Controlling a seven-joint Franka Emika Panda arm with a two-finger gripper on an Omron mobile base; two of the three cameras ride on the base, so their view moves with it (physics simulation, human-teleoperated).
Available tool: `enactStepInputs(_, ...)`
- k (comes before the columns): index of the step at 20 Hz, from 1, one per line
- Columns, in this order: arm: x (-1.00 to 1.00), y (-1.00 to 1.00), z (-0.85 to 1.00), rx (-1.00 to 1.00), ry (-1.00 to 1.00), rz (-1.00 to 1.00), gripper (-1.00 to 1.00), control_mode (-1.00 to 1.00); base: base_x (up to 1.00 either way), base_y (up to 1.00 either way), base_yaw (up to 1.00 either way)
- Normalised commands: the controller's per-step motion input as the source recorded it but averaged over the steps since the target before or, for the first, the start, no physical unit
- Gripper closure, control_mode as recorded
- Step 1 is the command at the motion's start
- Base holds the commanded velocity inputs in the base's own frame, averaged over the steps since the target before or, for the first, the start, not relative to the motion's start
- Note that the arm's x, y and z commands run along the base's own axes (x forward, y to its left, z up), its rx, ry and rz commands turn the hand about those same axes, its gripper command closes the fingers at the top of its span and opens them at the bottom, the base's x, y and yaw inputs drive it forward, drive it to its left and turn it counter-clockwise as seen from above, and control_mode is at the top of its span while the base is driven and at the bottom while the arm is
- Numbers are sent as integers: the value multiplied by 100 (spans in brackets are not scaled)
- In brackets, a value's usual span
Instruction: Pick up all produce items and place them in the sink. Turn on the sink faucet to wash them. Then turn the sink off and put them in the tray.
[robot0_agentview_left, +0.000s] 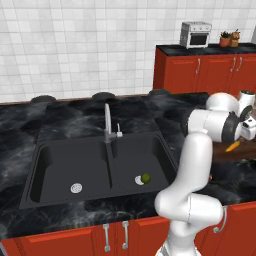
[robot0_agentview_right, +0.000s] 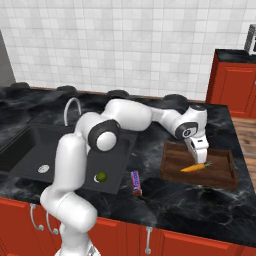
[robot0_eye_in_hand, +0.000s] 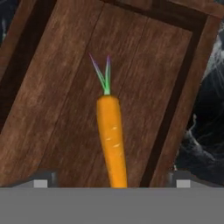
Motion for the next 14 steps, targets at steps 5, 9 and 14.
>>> enactStepInputs(5,-31,68,24,-6,0,6,-100,-100,0,0,0)
enactStepInputs(9,-27,85,8,-5,0,15,-100,-100,0,0,0)
enactStepInputs(14,-25,91,1,-4,0,19,-100,-100,0,0,0)
